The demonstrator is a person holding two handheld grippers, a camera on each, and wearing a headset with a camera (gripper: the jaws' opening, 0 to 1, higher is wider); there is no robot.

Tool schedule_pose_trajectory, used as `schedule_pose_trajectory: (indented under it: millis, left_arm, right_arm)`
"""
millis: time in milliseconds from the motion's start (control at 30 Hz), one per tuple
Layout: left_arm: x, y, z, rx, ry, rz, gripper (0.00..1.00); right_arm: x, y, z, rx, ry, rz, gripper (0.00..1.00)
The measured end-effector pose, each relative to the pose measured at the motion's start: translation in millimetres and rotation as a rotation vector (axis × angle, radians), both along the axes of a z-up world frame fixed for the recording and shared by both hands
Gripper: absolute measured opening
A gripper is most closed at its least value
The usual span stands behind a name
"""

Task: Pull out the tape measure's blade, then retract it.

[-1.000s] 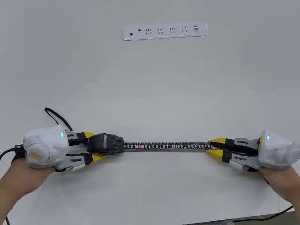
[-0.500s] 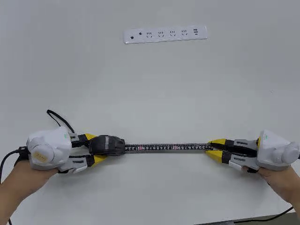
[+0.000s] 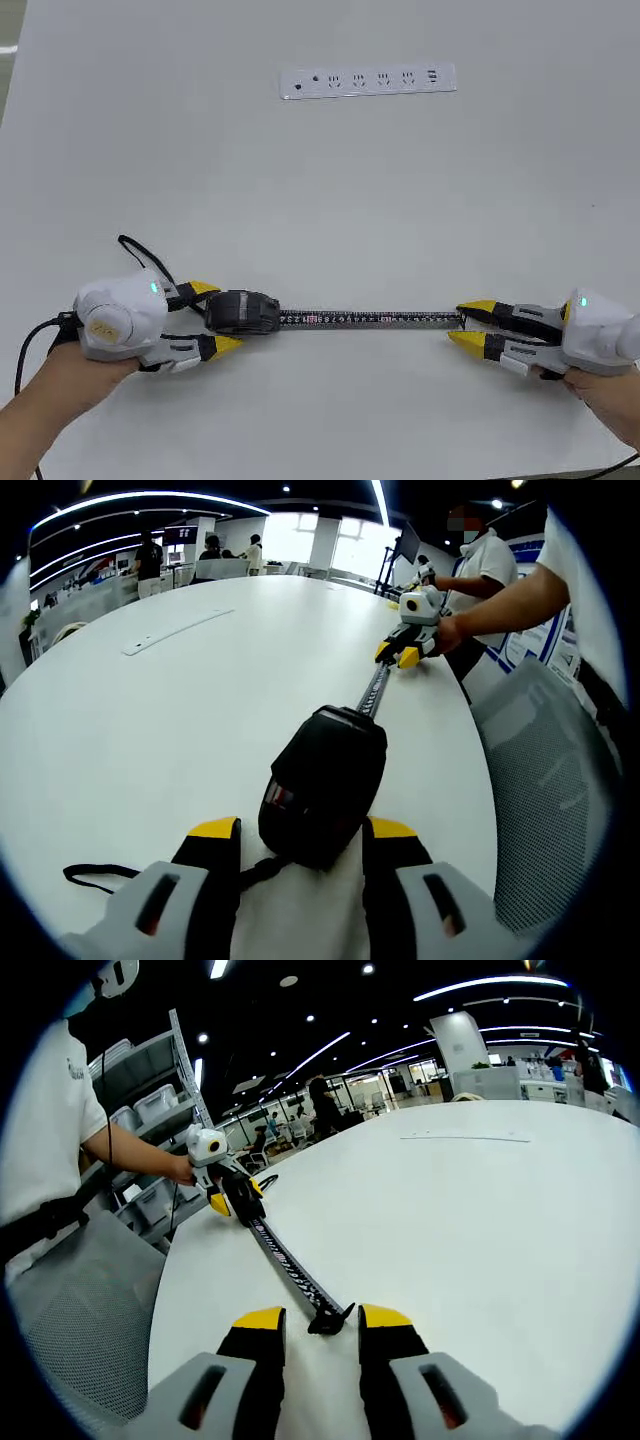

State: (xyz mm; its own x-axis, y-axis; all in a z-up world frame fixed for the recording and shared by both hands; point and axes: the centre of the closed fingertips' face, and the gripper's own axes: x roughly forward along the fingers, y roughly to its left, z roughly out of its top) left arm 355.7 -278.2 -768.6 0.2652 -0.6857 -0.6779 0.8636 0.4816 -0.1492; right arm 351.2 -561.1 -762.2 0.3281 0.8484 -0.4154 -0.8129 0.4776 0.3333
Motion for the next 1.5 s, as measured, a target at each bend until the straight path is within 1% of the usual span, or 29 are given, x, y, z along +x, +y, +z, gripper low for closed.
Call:
schedule_pose_trajectory:
  millis: [167,300,367,433,600,700,833,933,1000,1300,1433,1500]
  left_arm:
    - [0.7,0.1,1.3,0.001,-0.003,0.023,0.5]
    - [1.2,0.2,2.5,0.004,-0.002,0.046,0.55]
    - [2.0,0.0,3.6,-0.004,-0.002,0.063,0.56]
    - [1.9,-0.4,4.9,-0.014,0.002,0.077,0.57]
    - [2.3,0.4,6.4,-0.02,-0.007,0.1,0.59]
    - [3.1,0.5,7.7,-0.031,-0.008,0.122,0.62]
    - [1.5,0.1,9.3,-0.035,-0.015,0.138,0.63]
    - [0.4,0.9,10.4,-0.046,-0.011,0.159,0.62]
    - [-0.1,2.3,11.9,-0.046,-0.016,0.173,0.63]
    - [-6.7,4.7,17.4,-0.066,-0.019,0.214,0.63]
    - [-10.4,5.3,20.3,-0.069,-0.028,0.233,0.64]
    - [-10.8,6.5,21.7,-0.071,-0.032,0.244,0.64]
  right_arm:
    - [-0.9,1.1,5.2,0.0,-0.005,-0.014,0.3]
    - [2.8,-2.0,9.2,-0.001,-0.015,-0.055,0.36]
    - [3.1,-2.4,12.1,0.005,-0.02,-0.073,0.37]
    - [0.8,-1.3,12.1,-0.003,-0.021,-0.077,0.37]
    - [-2.7,-2.3,12.6,-0.013,-0.024,-0.097,0.38]
    - [-2.9,-5.1,13.0,-0.008,-0.022,-0.118,0.38]
    - [-5.0,-3.6,14.2,-0.015,-0.021,-0.133,0.38]
    - [-3.0,-6.7,12.2,-0.02,-0.024,-0.147,0.39]
    - [-3.8,-6.3,13.5,-0.018,-0.027,-0.157,0.39]
    - [-7.5,-4.8,14.8,-0.017,-0.042,-0.186,0.41]
    - [-8.8,-5.3,18.0,-0.022,-0.055,-0.203,0.42]
    - [-10.1,-4.8,21.0,-0.014,-0.057,-0.21,0.42]
